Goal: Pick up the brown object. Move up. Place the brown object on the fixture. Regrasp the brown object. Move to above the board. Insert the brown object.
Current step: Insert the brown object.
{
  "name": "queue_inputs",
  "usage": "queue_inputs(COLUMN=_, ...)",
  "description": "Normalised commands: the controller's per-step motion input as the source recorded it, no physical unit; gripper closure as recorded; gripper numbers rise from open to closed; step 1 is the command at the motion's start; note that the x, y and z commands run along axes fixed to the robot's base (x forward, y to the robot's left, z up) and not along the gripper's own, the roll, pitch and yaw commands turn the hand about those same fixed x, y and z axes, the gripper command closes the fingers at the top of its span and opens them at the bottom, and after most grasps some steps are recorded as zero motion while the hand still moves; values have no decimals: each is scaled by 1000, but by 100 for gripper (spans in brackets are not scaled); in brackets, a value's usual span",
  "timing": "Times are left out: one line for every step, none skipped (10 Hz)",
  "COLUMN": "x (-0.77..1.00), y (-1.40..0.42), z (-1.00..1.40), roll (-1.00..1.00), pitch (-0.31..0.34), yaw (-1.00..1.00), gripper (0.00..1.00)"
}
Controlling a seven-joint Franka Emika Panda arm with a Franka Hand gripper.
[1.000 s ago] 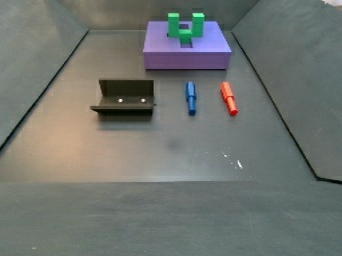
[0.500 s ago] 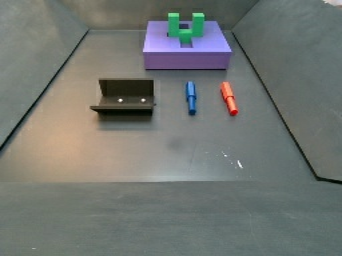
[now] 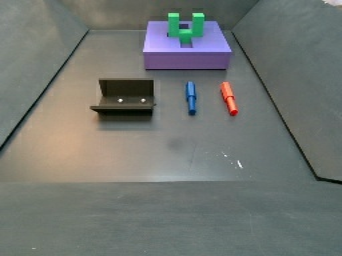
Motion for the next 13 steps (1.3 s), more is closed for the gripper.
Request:
queue_inputs(x=57, y=0, z=-174, roll=-71, pitch=-54, yaw=-157, gripper=100)
queue_inputs(x=169, y=0, z=-371, roll=-189, pitch=0, yaw=-731, gripper=100)
queue_inputs(x=0, y=-60, z=-206, roll=-151, pitch=-50, yaw=-926, gripper=100)
queue_inputs(x=0, y=-63, z=-166, roll=-167, pitch=-69, yaw=-920, gripper=100)
queue_inputs(x=0, y=-66, z=-151, roll=-174, pitch=-76, yaw=-914, gripper=100)
queue_inputs(x=0, y=-74, z=-151, roll=-169, pitch=-119, yaw=-931, gripper=100)
queue_inputs(x=-34, y=-103, z=-306, roll=-140, pitch=-120, yaw=-909, gripper=100)
queue_inputs(x=-51, y=-74, z=-371, roll=-131, pitch=-141, yaw=-934, gripper=100)
queue_inputs(x=-57, y=-54, z=-389, roll=-140, pitch=-141, yaw=-937, gripper=100)
queue_inputs(x=0, y=-71, z=-331, roll=-100, pitch=-67, yaw=-963, gripper=100)
queue_inputs(x=0, y=-29, z=-274, roll=-77, pitch=-43, yaw=-1000, gripper=100)
queue_inputs(x=0, y=-17, z=-257, roll=-70, pitch=-13, yaw=-1000, gripper=100)
queue_inputs(x=0, y=-9, z=-243, roll=-66, pitch=0, yaw=-1000, gripper=100)
